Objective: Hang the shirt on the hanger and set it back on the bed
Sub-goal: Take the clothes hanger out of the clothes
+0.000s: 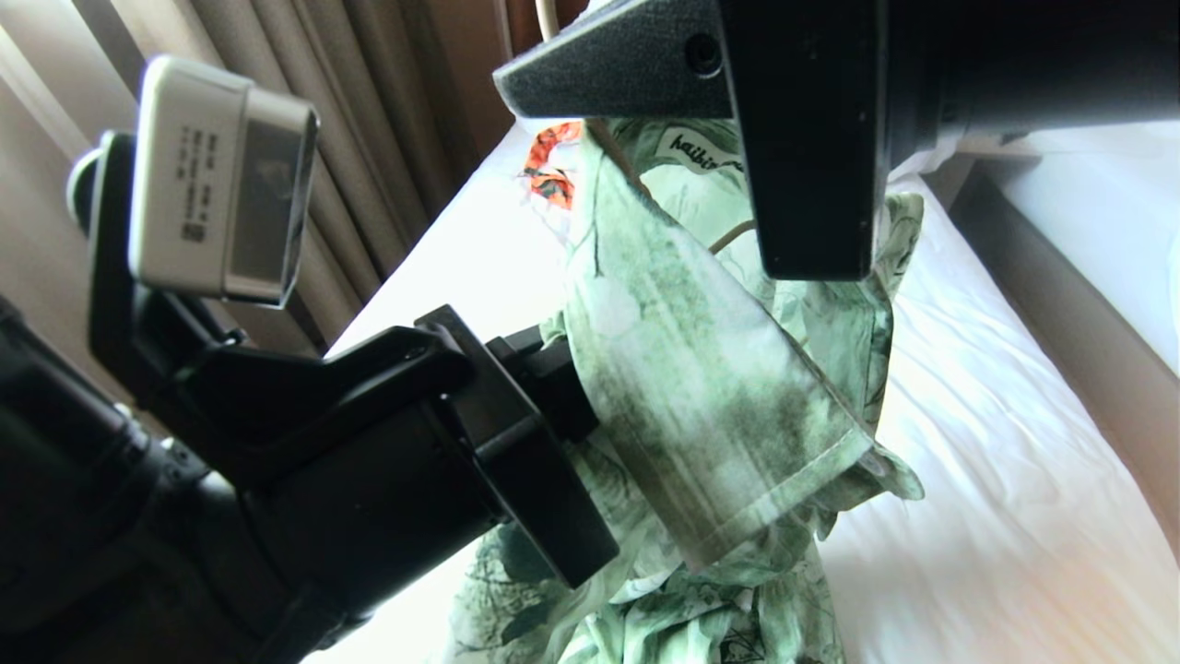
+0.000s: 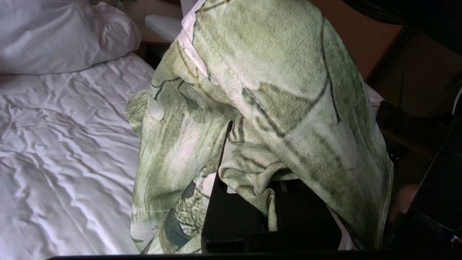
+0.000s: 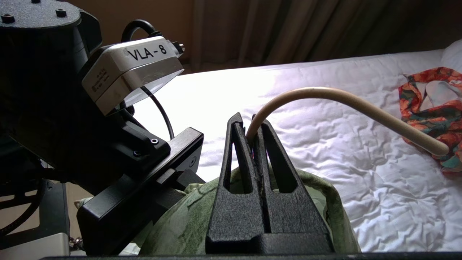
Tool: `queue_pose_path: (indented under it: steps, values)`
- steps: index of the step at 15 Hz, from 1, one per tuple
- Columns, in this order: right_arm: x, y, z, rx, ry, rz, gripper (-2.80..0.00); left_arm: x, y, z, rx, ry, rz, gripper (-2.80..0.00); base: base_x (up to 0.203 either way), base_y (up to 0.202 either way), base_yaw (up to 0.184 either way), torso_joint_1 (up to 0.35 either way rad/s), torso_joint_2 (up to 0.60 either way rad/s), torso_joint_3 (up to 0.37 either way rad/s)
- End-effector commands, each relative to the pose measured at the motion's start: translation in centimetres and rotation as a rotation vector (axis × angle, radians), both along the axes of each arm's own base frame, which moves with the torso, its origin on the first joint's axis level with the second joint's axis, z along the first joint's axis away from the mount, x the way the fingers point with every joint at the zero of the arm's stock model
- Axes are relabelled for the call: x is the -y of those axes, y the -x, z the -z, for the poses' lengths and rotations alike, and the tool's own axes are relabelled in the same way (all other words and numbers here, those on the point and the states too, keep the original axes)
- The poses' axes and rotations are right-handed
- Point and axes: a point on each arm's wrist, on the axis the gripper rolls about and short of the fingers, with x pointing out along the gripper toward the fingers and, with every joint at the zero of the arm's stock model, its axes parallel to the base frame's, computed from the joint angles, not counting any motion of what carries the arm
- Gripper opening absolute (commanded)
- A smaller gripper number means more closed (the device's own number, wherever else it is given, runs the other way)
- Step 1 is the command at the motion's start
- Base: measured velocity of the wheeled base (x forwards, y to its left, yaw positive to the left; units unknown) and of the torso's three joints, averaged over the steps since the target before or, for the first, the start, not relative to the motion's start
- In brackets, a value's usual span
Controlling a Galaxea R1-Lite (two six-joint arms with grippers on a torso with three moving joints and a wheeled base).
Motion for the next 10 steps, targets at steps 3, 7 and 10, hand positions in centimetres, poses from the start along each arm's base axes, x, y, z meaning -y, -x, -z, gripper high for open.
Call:
queue_pose_path:
  steps: [3,7,10]
  values:
    - [0.5,0.2,-0.3,0.008,-0.009,0.022,-2.80,0.0,0.1,0.1,-0.007,-0.023,-0.001,-2.80,0.000,0.000,0.000,0.000,0.00,0.000]
    - [1.3,0.4,-0.8,0.014,-0.022,0.029,-2.80,-0.4,0.2,-0.5,-0.018,-0.040,-0.012,-2.80,0.000,0.000,0.000,0.000,0.00,0.000]
    - [1.9,0.1,-1.0,0.017,-0.031,0.050,-2.80,-0.8,0.4,-0.6,-0.020,-0.043,-0.020,-2.80,0.000,0.000,0.000,0.000,0.00,0.000]
